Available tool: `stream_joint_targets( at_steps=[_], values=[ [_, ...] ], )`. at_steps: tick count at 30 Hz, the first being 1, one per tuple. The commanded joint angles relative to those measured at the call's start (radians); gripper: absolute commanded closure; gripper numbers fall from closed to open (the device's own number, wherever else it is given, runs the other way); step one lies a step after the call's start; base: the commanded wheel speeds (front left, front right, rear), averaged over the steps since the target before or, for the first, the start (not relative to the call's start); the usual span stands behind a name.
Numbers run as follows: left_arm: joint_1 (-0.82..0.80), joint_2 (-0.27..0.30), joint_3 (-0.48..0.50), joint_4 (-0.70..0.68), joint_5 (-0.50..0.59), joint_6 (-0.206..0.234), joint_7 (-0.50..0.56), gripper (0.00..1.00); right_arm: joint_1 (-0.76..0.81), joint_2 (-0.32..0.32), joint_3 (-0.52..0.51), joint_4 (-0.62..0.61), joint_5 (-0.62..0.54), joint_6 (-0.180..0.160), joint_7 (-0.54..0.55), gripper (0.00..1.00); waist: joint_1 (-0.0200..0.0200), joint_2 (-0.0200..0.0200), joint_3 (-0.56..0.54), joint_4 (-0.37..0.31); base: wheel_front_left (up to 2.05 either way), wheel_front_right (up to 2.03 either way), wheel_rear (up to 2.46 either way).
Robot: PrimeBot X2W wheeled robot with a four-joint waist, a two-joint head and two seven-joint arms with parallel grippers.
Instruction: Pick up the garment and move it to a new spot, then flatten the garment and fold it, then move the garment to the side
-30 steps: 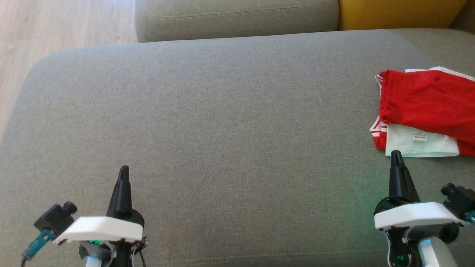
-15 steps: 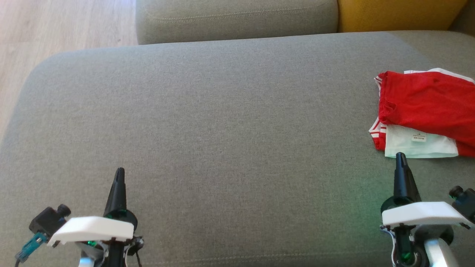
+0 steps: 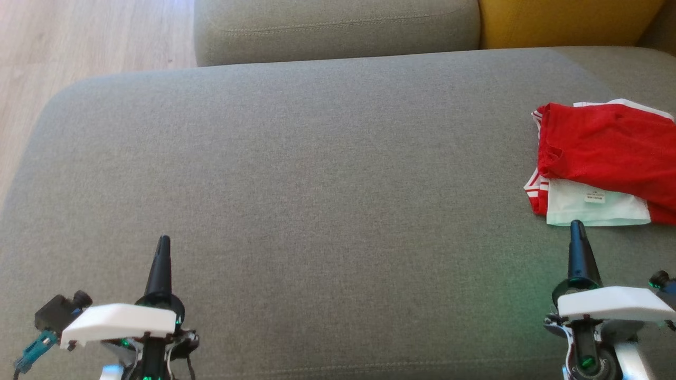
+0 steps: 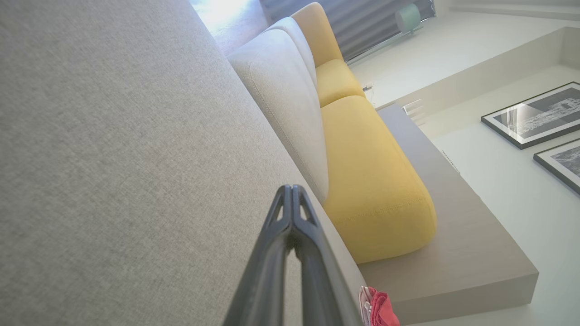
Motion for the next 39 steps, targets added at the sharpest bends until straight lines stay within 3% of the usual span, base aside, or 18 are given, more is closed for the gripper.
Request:
stream_joint_targets(
  at_steps=[1, 39],
  values=[
    [-0.051, 0.015, 0.025, -0.029, -0.02, -0.007, 0.01, 1.0, -0.054, -0.021, 0.006, -0.029, 0.03, 0.002, 0.007, 1.0, 0.0, 0.0, -0.001, 0.0, 0.0, 0.0, 0.0],
    [-0.083, 0.015, 0.104, 0.008, -0.333, -0.03, 0.122, 1.0, -0.067, -0.023, -0.034, -0.022, 0.49, 0.003, 0.117, 1.0, 0.0, 0.0, -0.021, -0.001, 0.0, 0.0, 0.0]
  ],
)
